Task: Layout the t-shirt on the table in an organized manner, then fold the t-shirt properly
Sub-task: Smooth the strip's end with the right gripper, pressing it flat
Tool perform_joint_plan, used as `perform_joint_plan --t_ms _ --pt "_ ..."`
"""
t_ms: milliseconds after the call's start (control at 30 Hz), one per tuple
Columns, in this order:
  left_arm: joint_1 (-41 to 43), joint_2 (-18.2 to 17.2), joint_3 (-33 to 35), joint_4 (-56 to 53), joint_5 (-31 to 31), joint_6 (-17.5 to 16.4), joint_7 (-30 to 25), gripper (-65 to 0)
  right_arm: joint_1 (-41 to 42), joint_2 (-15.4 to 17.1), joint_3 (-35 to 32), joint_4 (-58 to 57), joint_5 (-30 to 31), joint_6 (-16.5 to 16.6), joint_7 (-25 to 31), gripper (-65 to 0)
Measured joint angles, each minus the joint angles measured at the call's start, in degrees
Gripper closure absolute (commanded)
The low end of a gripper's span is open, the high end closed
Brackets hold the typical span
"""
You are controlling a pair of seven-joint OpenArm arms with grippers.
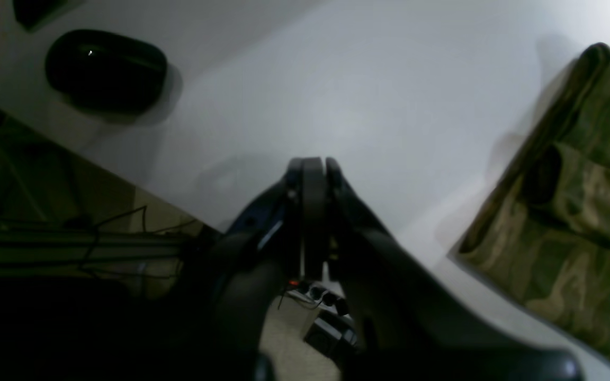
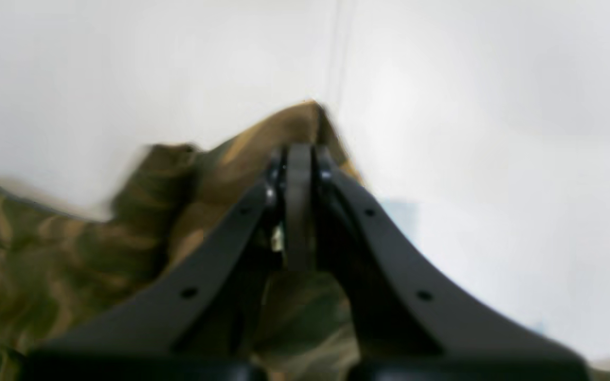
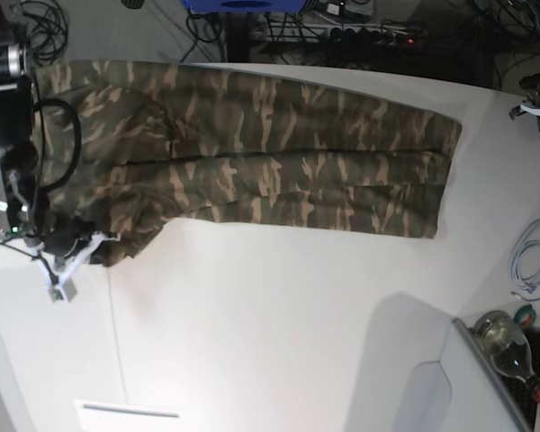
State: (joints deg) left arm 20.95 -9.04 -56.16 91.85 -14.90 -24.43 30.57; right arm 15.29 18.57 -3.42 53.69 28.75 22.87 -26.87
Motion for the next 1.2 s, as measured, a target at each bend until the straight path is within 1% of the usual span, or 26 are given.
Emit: perform_joint_plan --t_ms 67,233,267,333,467,533,633,833,1000,1200 --pt "-0.11 -0.02 -0.02 0.00 0.24 0.02 0.04 0.0 -4.39 -0.44 1.33 9.11 -0.11 -0.09 -4.52 0.0" --pt "-0.63 -0.13 0.00 -0.02 0.26 0.00 0.07 0.0 -14.40 -4.42 13.62 27.56 -0.52 0.11 -14.67 0.0" --pt "-0.76 -0.09 0.07 -0.02 0.26 0.00 0.07 0.0 -16.17 -4.61 15.37 29.86 -0.37 0.13 -14.99 0.0" --pt "-1.36 -0.09 0.00 -0.02 0.48 0.02 0.17 0.0 -19.26 -5.03 18.08 33.92 -0.87 0.02 -18.21 0.0" --pt "-1.90 -0.17 0.35 0.00 0.31 0.02 0.09 0.0 -25.31 -5.90 20.26 40.68 -0.42 0.13 -20.83 0.0" --pt "-1.88 -0.57 1.90 -0.13 0.48 0.39 0.20 0.0 -28.17 -6.78 20.94 43.10 -0.52 0.11 -20.74 0.0" --pt "-2.16 -1.29 4.09 -0.15 0.24 0.02 0.07 0.0 -32.24 -7.89 21.92 45.38 -0.37 0.17 -21.16 0.0" --pt "-2.03 -1.29 4.61 -0.17 0.31 0.17 0.11 0.0 -38.86 -7.54 21.97 48.30 -0.42 0.20 -20.52 0.0" --pt "-2.03 -1.29 4.61 -0.17 0.26 0.22 0.09 0.0 -44.02 -7.52 21.97 48.33 -0.37 0.22 -20.41 0.0" --pt "-2.05 -1.77 4.63 -2.51 0.31 0.22 0.13 0.0 -46.58 -7.52 21.97 48.22 -0.52 0.24 -20.35 0.0"
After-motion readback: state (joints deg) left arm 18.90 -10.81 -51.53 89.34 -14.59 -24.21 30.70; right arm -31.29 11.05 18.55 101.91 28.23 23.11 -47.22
